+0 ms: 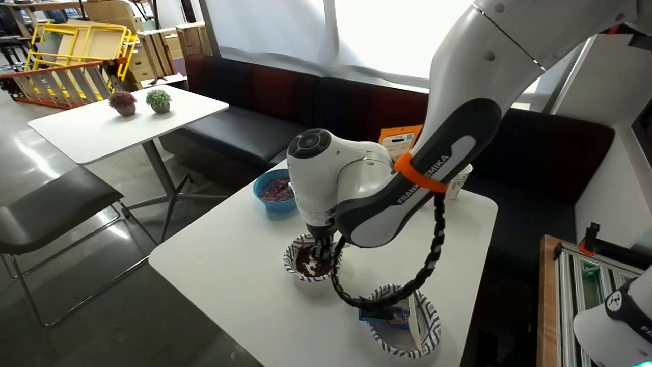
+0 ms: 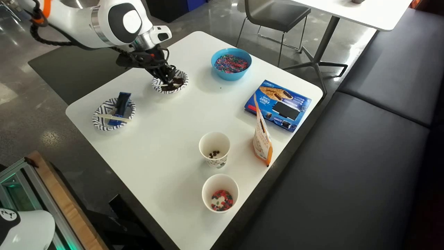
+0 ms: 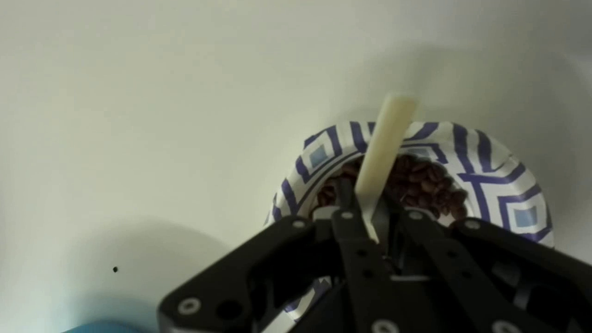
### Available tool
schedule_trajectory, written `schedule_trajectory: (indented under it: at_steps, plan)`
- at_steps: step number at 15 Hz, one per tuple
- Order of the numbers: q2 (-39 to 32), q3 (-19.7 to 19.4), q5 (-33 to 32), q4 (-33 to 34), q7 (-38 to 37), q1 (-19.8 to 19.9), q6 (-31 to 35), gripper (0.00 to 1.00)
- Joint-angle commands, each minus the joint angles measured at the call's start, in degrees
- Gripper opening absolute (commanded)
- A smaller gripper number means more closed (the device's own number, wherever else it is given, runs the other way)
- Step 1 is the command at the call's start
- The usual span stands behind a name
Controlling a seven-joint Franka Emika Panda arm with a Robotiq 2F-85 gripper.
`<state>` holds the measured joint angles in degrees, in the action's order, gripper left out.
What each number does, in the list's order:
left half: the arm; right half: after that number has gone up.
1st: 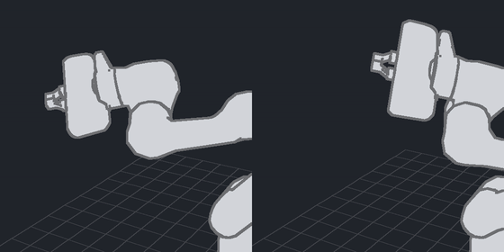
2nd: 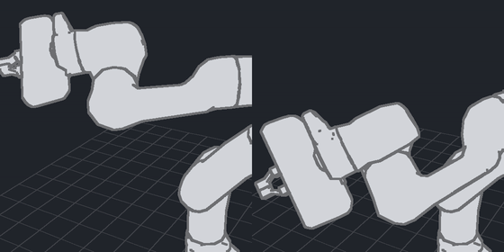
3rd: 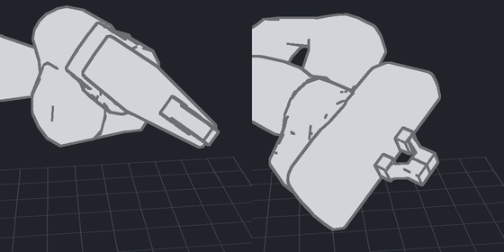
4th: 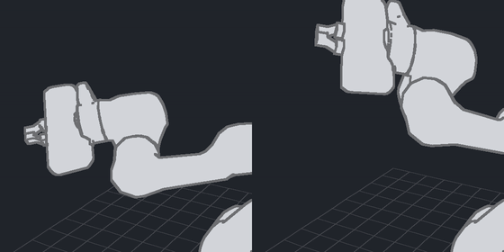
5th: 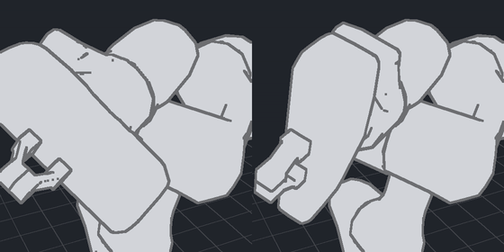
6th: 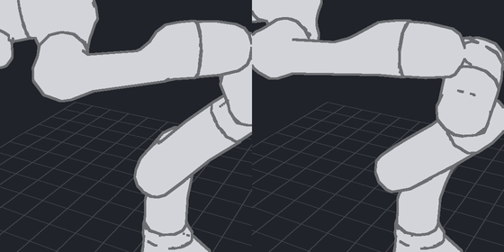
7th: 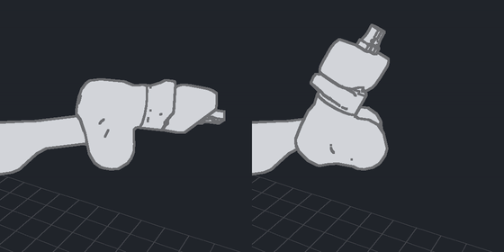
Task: Move the blue and white bowl to the left, then use the spoon to place some of its contents into the cup
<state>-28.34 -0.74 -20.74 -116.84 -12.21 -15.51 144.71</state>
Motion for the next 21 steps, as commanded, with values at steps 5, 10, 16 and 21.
schedule_trajectory:
  at_steps: [5, 10, 16, 21]
  plan:
    - [-2.1, 2.84, 2.99, -0.88, 9.27, 4.33, 10.16, 0.04]
    - [-2.26, 7.92, 9.04, -2.04, 19.69, 10.11, 15.11, 0.04]
    - [-3.87, 13.37, 14.1, -1.79, 30.52, 15.69, 15.68, 0.04]
    - [-4.78, 17.12, 15.95, -1.67, 37.56, 19.43, 17.47, 0.04]
